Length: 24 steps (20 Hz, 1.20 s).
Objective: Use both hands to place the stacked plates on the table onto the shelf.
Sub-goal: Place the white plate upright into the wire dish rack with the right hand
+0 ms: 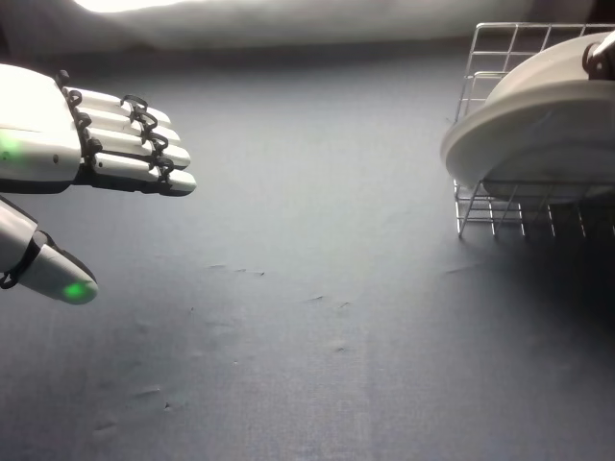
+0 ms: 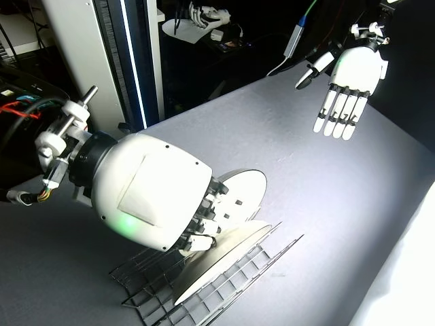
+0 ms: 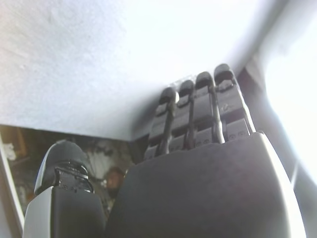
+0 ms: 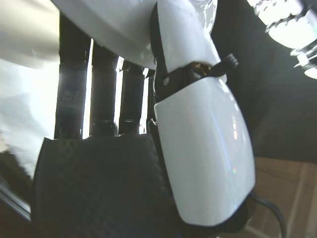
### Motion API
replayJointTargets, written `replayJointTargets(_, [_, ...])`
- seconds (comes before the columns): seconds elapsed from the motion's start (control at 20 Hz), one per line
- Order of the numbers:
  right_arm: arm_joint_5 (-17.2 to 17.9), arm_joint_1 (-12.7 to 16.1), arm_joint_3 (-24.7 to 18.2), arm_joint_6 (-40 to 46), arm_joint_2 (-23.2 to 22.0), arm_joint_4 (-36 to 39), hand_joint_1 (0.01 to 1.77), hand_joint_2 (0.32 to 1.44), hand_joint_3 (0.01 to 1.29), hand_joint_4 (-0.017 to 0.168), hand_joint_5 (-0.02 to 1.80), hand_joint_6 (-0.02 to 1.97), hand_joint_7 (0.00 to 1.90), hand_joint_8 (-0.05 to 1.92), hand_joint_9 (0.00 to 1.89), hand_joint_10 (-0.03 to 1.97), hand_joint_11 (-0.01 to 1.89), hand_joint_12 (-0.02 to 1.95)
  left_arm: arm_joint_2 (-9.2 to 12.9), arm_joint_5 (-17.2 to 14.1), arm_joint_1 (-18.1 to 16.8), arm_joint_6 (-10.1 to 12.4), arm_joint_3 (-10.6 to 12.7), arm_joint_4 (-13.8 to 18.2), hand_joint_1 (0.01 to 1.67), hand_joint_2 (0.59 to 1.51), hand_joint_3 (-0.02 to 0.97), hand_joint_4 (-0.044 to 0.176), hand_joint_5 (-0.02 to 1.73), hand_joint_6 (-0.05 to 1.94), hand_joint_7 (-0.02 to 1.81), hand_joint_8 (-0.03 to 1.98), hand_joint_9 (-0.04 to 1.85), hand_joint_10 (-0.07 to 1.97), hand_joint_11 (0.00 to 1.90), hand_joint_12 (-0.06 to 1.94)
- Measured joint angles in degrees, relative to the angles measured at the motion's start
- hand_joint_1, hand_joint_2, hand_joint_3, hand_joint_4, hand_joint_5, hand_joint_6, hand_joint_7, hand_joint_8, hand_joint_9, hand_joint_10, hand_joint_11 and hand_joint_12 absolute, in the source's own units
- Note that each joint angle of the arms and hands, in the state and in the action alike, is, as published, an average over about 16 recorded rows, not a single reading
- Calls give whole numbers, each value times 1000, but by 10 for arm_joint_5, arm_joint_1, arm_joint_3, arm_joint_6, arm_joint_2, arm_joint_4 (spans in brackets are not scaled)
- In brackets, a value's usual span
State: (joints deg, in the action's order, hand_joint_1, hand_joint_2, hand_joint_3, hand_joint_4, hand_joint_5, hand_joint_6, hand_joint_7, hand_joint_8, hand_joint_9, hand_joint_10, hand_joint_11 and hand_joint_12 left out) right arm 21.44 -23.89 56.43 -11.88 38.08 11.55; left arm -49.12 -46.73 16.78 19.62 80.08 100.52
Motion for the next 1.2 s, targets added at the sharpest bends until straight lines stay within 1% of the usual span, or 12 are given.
replayJointTargets(0.2, [13,-6,0,-2,-1,36,1363,1073,13,-9,834,1054,1006,890,911,1185,816,1250,0,0,0,0,-3,0,14,1091,14,6,43,9,20,2,17,3,19,10])
replayJointTargets(0.3, [17,-6,0,-3,-2,51,1350,1077,13,-9,830,1052,990,892,892,1151,789,1262,0,0,0,0,-4,0,14,1091,14,7,38,9,20,2,18,3,19,10])
replayJointTargets(0.45, [22,-7,1,-4,-2,70,1302,1092,13,-9,804,999,950,758,846,999,708,1275,0,0,0,0,-6,0,14,1091,14,7,31,9,21,2,20,3,19,10])
replayJointTargets(0.6, [26,-6,2,-5,-2,81,1236,1101,13,-9,761,807,885,592,777,813,588,1284,0,0,0,0,-7,0,14,1090,15,7,23,9,21,2,21,3,19,10])
replayJointTargets(0.7, [28,-2,2,-5,-2,88,1182,1100,13,-8,710,680,808,492,706,674,489,1254,0,0,0,0,-8,0,14,1090,15,7,19,9,20,2,22,3,19,10])
replayJointTargets(0.85, [32,7,3,-6,-2,95,1086,1088,13,-7,598,490,659,324,575,451,336,1106,0,0,0,0,-8,1,14,1090,15,7,13,9,21,2,22,3,19,10])
replayJointTargets(1.05, [35,26,4,-6,0,109,925,1053,14,-6,405,232,428,91,372,154,156,788,0,-4,0,2,-10,2,14,1091,16,7,14,9,21,2,22,3,19,11])
replayJointTargets(1.1, [36,32,4,-6,1,115,889,1040,14,-6,355,166,376,41,325,112,121,703,0,-7,0,2,-11,2,14,1091,16,7,15,9,21,2,22,3,19,11])
replayJointTargets(1.2, [40,43,5,-6,4,133,830,1008,14,-5,267,50,276,9,239,67,69,538,0,-13,0,3,-14,3,14,1091,16,7,15,9,22,2,22,3,19,11])
